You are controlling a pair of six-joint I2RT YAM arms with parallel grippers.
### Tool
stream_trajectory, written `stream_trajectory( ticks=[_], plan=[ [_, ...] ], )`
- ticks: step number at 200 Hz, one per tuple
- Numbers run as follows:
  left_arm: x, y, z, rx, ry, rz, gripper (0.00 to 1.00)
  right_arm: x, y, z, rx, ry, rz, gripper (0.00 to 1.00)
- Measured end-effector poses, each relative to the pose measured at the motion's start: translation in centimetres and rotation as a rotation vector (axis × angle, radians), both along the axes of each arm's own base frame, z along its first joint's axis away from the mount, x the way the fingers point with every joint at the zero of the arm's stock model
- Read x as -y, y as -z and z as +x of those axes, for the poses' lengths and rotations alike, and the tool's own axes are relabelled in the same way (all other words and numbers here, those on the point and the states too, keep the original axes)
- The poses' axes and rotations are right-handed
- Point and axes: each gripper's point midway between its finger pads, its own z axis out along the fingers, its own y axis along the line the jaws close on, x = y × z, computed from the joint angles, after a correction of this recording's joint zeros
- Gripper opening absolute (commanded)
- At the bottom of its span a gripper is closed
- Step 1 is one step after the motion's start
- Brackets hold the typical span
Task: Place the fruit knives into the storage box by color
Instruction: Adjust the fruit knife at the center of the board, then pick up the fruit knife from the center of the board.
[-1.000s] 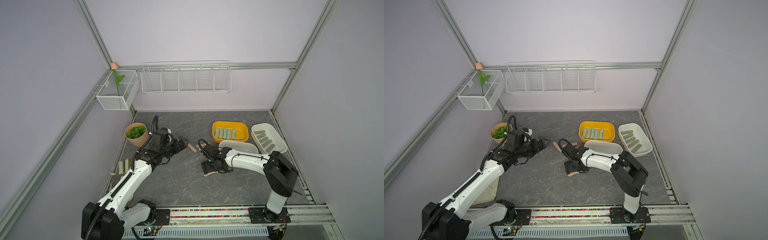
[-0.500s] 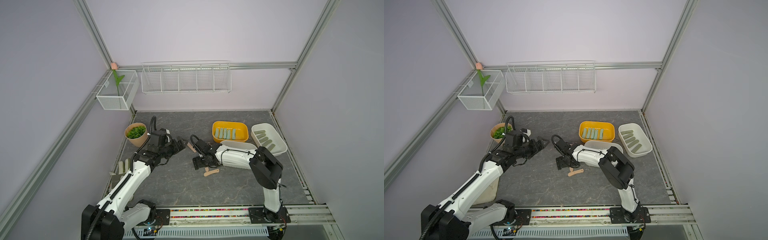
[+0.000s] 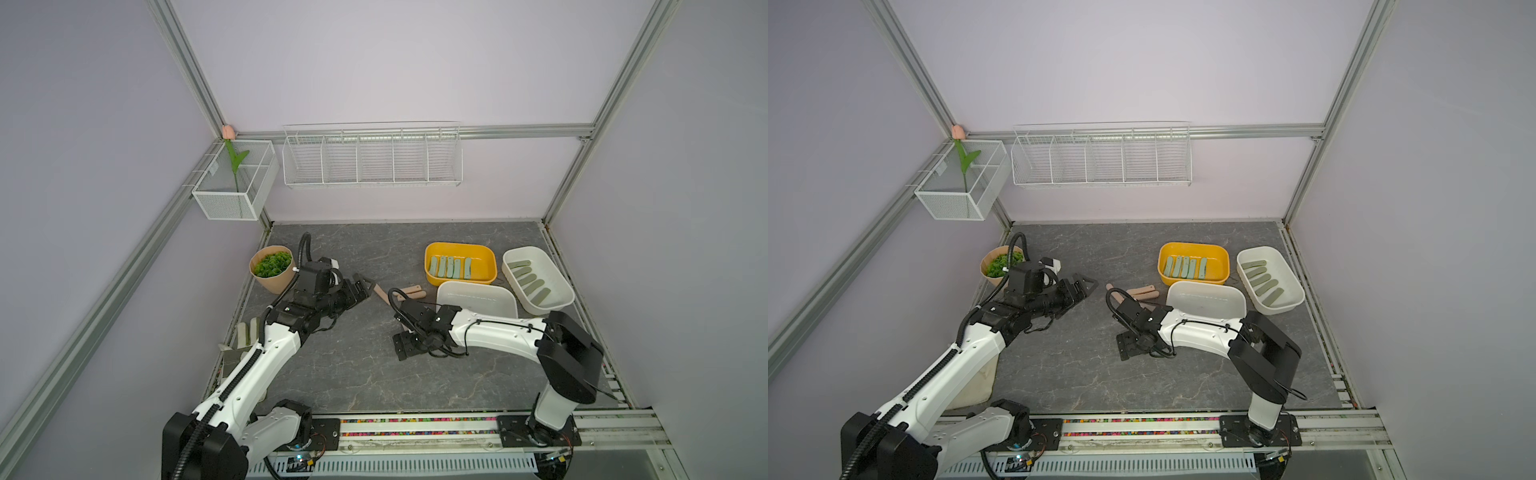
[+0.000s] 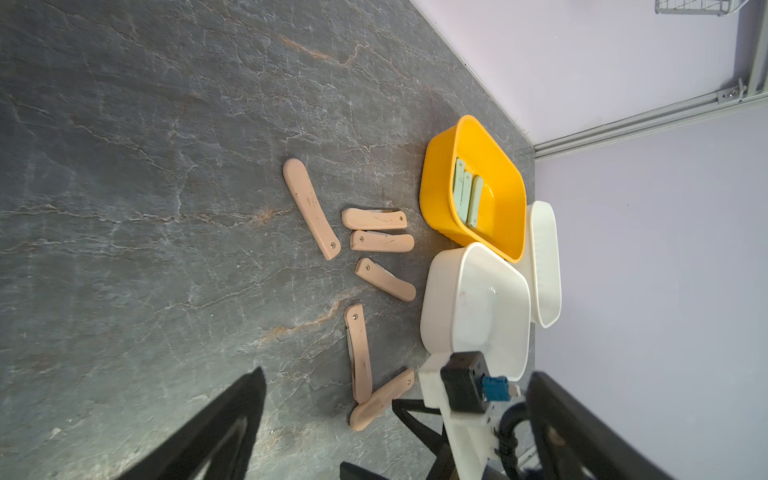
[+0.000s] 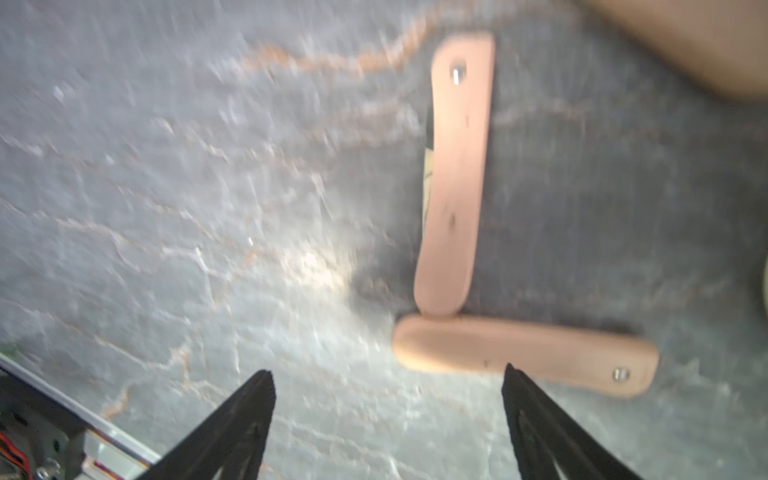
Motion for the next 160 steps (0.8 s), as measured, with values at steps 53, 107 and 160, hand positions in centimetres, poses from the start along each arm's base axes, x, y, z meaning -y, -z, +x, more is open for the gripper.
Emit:
stream_trajectory(
  ticks=[53, 107, 160],
  plan=[
    [0.1, -0.1, -0.1, -0.002, 0.007, -0.007, 0.99, 2.1, 2.0, -1.0, -0.024, 0.044, -0.061, 0.90],
    [0.1, -0.4, -0.2, 0.008, 0.007, -0.011, 0.99, 2.3, 2.1, 0.3, -0.016, 0.062, -0.061, 0.90],
    [0.0, -0.2, -0.3, 0.006, 0.009, -0.007, 0.99, 1.2, 1.9, 3.5, 0.011, 0.043, -0.027, 0.87]
  ],
)
